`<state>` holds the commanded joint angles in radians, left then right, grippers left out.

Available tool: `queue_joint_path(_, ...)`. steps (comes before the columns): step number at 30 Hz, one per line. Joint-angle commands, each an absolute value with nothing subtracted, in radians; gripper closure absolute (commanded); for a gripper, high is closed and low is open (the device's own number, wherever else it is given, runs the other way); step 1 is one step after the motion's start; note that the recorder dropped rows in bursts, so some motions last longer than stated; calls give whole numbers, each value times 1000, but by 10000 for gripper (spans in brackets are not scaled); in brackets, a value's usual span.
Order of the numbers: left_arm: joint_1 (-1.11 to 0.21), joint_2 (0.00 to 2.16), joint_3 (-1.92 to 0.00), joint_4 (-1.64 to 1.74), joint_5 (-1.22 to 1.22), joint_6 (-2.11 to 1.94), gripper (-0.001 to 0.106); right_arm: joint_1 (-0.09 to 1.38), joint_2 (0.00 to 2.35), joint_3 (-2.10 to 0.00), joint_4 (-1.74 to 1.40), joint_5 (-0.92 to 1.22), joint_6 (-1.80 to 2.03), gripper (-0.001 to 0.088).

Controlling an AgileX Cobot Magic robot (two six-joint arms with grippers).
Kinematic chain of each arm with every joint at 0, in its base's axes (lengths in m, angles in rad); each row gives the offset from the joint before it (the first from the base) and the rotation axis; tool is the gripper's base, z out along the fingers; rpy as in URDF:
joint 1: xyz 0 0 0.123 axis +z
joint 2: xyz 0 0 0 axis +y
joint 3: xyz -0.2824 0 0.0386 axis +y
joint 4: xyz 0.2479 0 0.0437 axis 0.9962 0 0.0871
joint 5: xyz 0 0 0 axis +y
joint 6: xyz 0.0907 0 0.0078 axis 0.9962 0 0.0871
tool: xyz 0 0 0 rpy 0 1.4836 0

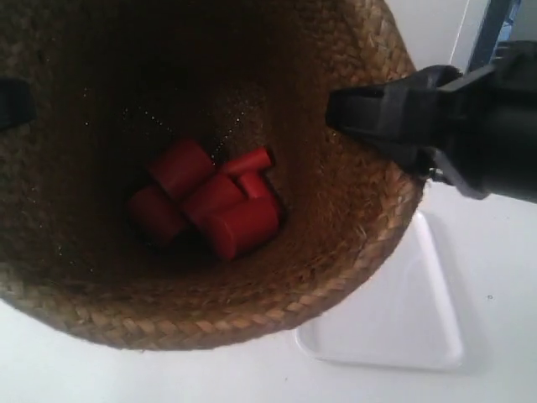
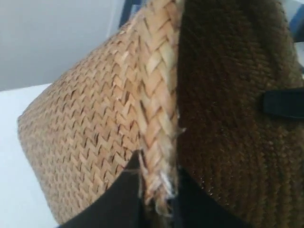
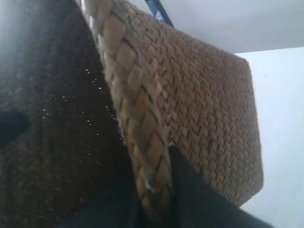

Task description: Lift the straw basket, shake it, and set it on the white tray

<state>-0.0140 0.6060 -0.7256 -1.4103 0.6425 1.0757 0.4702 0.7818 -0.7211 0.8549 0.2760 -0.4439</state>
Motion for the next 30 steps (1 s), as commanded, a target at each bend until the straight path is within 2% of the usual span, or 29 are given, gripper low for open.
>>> queue_joint_path(3,-14,673,-673,-1479,490,1202,1053,470,852,-656,713,-39,-449,868)
queue_joint_path(5,-14,730,-676,-1471,445,1179,1053,468,931,-659,690,-141,-563,868)
queue_joint_path(8,-14,728,-758,-1456,640,1224,1053,470,930,-767,703,95,-625,868)
queue_joint_path(11,-14,666,-818,-1375,723,1178,1053,470,876,-852,668,326,-443,868)
queue_joint_path(13,-14,641,-799,-1341,684,1170,1053,470,862,-844,575,348,-327,868)
queue_joint_path(15,-14,647,-745,-1331,572,1194,1053,470,897,-806,439,275,-224,868)
queue_joint_path(17,-14,699,-687,-1336,402,1223,1053,454,994,-790,242,190,-103,868)
queue_joint_path(19,-14,754,-677,-1336,313,1218,1053,426,1103,-823,99,244,0,868)
queue_joint_path(23,-14,768,-726,-1249,386,1121,1053,437,1170,-970,10,594,127,868)
queue_joint_path(25,-14,751,-750,-1184,476,991,1053,459,1115,-1002,10,662,167,868)
queue_joint_path(27,-14,732,-753,-1132,511,887,1053,494,1035,-995,10,644,219,868)
queue_joint_path(30,-14,758,-717,-1131,442,910,1053,526,1011,-927,-16,485,230,868)
